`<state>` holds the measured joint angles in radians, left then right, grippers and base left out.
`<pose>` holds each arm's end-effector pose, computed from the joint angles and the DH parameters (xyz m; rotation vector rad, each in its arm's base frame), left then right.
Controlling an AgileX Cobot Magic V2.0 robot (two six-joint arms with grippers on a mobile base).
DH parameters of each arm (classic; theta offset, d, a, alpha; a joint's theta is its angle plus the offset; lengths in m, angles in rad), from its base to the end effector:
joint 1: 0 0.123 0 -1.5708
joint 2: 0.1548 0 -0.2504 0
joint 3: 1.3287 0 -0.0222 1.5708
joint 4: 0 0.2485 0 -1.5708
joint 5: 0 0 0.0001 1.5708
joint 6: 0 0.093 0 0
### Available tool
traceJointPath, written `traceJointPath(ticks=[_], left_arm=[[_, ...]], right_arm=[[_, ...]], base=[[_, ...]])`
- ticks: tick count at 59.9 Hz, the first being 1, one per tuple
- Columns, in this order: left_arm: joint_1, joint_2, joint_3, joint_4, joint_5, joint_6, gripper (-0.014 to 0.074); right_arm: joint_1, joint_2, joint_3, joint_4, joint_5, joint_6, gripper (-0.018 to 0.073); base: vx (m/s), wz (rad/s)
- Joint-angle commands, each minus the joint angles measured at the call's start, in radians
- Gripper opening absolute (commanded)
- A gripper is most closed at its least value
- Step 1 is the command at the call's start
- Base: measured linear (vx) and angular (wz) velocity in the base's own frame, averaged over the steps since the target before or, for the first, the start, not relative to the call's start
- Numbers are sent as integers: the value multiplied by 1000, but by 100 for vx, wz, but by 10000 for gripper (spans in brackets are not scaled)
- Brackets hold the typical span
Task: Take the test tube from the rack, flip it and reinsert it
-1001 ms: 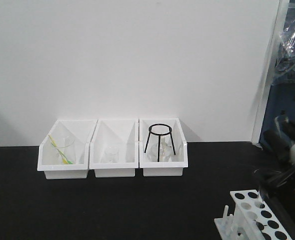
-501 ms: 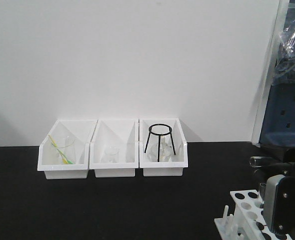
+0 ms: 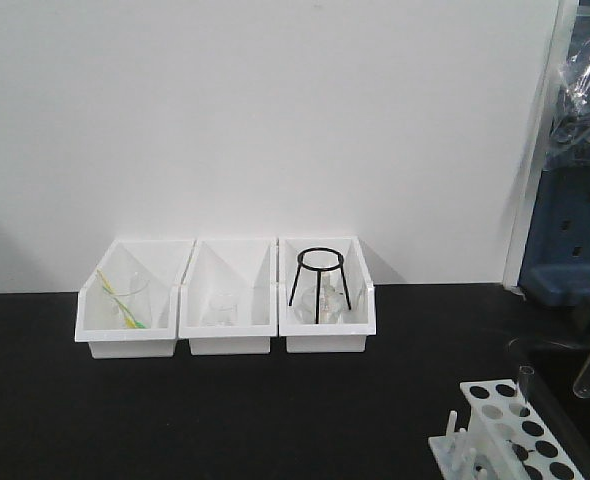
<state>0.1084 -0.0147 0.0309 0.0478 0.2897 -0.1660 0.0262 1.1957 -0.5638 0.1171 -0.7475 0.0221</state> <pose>0.0885 0.0109 0.1775 -0.2138 1.7763 0.0037 0.2603 -0.0006 0.2759 0.1227 1.3667 0.0581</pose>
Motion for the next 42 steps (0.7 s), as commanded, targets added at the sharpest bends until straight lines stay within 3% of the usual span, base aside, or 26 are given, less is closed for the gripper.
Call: traceJointPath(ticks=[1,10,21,42], left_arm=[[-4,-3,2,-4,-88,0,-6],[-4,-3,2,-4,-88,0,-6],[-4,-3,2,-4,-88,0,-6],[-4,-3,2,-4,-88,0,-6]], right_arm=[[-5,15,56,-26,-267,61,-9],[-5,139,127,-117,-481,106,-9],[-5,264,127,-141,-594,108,-9],[-5,316,86,-192,-594,79,-9]], base=[[0,0],[0,0],[0,0],[0,0]])
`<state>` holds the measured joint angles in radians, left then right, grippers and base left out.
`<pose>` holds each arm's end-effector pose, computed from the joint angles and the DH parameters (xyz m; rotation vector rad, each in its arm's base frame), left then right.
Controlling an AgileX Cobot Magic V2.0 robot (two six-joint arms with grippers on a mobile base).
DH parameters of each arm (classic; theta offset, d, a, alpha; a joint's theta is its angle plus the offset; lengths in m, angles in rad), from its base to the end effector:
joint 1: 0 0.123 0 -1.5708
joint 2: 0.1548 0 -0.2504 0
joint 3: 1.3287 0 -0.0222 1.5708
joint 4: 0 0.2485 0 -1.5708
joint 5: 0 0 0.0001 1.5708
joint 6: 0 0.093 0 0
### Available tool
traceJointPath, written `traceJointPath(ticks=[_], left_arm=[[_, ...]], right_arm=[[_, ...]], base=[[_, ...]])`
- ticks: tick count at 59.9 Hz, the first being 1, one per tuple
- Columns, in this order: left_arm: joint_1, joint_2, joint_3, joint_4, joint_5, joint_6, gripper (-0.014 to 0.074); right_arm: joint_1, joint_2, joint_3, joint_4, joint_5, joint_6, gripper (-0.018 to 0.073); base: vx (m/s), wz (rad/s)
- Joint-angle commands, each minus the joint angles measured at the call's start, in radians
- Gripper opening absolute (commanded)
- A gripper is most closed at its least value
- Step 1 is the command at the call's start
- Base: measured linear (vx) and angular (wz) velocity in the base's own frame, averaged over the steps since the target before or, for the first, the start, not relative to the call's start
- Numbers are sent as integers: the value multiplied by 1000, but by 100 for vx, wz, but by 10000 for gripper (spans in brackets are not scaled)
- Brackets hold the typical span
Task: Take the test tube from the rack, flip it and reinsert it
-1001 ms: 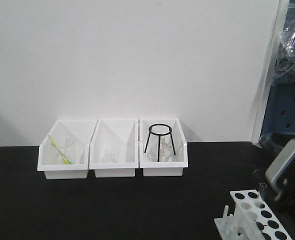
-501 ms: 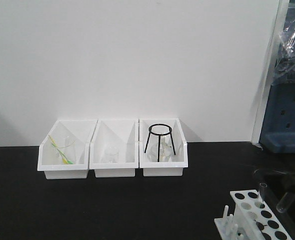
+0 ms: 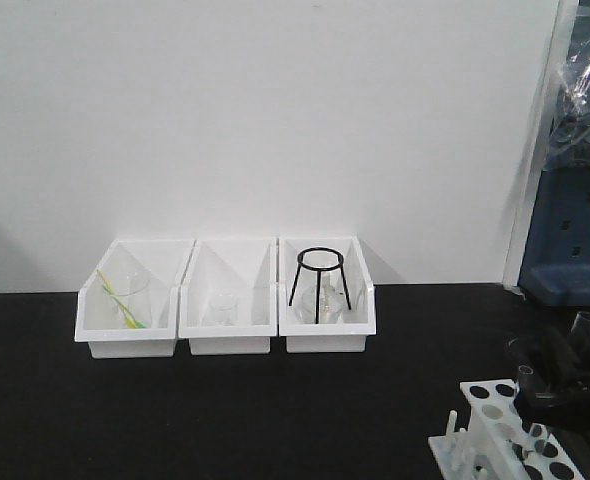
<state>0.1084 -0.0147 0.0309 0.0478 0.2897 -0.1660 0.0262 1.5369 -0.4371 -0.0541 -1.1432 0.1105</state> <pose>0.0885 0.0109 0.1775 -0.2138 1.7763 0.0037 0.2726 0.0117 0.1845 0.0042 1.4421 0.1292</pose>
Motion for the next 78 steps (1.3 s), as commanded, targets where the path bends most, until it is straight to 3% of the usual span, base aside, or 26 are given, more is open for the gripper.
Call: traceJointPath(ticks=[1,49,78], left_arm=[[-4,-3,2,-4,-88,0,-6],[-4,-3,2,-4,-88,0,-6],[-4,-3,2,-4,-88,0,-6]], right_arm=[[-5,-25,-46,-23,-199,-9,-9],[-5,148,-58,-90,-198,35,-9],[-5,175,-58,-146,-198,-58,-9]], base=[[0,0],[0,0],[0,0]])
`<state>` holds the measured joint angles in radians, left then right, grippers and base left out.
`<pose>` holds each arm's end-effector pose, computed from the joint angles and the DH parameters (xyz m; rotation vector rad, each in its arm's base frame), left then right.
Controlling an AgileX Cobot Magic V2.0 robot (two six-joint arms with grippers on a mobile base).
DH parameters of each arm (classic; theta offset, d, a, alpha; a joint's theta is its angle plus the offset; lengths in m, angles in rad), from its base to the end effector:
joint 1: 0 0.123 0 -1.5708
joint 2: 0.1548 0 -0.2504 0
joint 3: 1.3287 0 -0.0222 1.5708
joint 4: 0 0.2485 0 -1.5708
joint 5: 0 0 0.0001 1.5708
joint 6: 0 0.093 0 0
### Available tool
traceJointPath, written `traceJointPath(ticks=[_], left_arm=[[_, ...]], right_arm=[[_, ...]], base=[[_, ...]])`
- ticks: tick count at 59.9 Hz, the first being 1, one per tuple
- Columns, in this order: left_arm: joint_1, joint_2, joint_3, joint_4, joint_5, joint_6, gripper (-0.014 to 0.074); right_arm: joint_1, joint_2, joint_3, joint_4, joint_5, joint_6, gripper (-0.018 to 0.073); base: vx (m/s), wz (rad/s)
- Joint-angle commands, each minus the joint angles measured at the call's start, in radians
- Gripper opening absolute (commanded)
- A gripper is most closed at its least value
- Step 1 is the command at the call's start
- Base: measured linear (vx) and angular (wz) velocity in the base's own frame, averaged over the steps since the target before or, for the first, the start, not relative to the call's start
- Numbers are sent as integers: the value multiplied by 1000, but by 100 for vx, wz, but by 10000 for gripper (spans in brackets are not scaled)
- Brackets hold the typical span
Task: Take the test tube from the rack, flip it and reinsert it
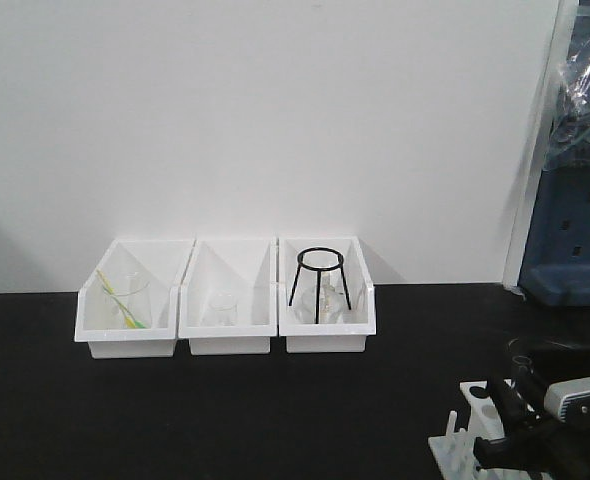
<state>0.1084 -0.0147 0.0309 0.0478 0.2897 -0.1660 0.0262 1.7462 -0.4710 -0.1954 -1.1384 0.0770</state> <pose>0.0885 0.0109 0.1775 -0.2138 1.7763 0.0037 0.2855 0.0239 0.1324 -0.1622 1.6210 0.1599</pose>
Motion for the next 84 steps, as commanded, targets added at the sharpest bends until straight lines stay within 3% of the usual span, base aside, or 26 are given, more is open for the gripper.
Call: traceJointPath(ticks=[1,46,73,84], left_arm=[[-4,-3,2,-4,-88,0,-6],[-4,-3,2,-4,-88,0,-6],[-4,-3,2,-4,-88,0,-6],[-4,-3,2,-4,-88,0,-6]], right_arm=[[-5,-33,-24,-5,-203,-29,-9],[-5,19,-24,-5,-204,-29,21],[-5,19,-24,-5,-204,-29,359],[-5,11,-24,2,-204,-30,418]], base=[[0,0],[0,0],[0,0],[0,0]])
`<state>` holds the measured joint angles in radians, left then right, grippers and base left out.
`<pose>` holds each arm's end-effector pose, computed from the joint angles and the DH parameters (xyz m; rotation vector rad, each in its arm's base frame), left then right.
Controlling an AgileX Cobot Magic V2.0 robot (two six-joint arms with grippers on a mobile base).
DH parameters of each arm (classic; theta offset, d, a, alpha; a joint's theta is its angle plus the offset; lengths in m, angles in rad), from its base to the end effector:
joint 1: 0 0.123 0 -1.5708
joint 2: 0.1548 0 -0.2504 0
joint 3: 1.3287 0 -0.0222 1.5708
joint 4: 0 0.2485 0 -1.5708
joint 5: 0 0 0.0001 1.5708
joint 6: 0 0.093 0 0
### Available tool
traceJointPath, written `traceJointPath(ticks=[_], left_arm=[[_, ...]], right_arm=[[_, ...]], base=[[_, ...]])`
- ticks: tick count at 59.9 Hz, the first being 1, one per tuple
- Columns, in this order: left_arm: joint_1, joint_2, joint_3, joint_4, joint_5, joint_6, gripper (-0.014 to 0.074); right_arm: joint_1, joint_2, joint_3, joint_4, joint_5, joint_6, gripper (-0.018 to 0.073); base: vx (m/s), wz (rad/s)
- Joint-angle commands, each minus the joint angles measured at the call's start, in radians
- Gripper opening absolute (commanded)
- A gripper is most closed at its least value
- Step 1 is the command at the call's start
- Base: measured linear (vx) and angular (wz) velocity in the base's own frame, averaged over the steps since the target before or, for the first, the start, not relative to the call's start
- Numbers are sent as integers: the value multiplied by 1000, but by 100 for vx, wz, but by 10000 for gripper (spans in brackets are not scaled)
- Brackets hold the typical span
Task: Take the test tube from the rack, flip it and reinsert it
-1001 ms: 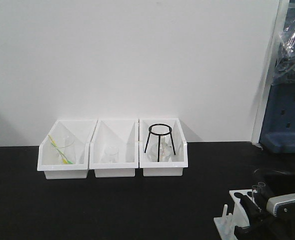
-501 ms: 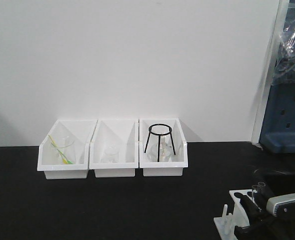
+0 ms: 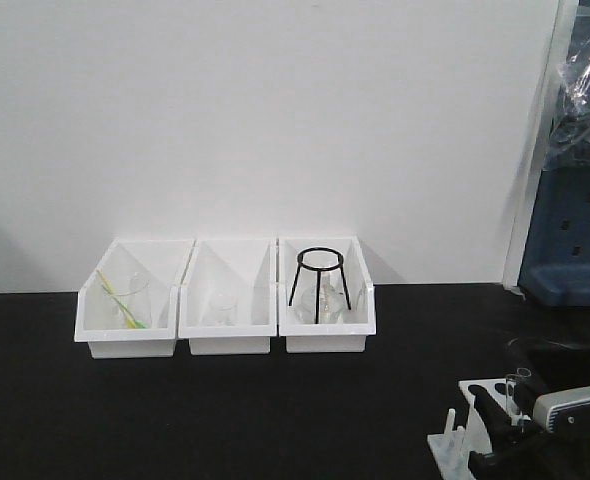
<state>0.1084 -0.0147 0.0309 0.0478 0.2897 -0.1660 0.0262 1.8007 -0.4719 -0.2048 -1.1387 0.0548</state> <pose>0.0885 0.0109 0.1775 -0.2138 1.7763 0.0037 0.2856 0.0247 0.1169 -0.1884 1.6714 0.1518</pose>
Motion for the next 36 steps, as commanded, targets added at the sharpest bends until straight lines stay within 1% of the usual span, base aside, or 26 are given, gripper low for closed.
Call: traceJointPath(ticks=[1,13,19,23,27,28,31,32,35,36], left_arm=[[-4,-3,2,-4,-88,0,-6],[-4,-3,2,-4,-88,0,-6],[-4,-3,2,-4,-88,0,-6],[-4,-3,2,-4,-88,0,-6],[-4,-3,2,-4,-88,0,-6],[-4,-3,2,-4,-88,0,-6],[-4,-3,2,-4,-88,0,-6],[-4,-3,2,-4,-88,0,-6],[-4,-3,2,-4,-88,0,-6],[-4,-3,2,-4,-88,0,-6]], right_arm=[[-5,-48,-24,12,-204,-8,418],[-5,-167,-24,13,-191,-5,417],[-5,-287,-26,13,-97,26,417],[-5,-384,-38,8,39,76,406],[-5,-491,-65,-5,233,127,376],[-5,-513,-71,-10,301,135,367],[-5,-591,-95,-55,465,170,324],[-5,-622,-106,-69,536,183,300],[-5,-694,-127,-121,671,215,239],[-5,-721,-134,-143,732,231,204]], base=[[0,0],[0,0],[0,0],[0,0],[0,0],[0,0],[0,0],[0,0],[0,0],[0,0]])
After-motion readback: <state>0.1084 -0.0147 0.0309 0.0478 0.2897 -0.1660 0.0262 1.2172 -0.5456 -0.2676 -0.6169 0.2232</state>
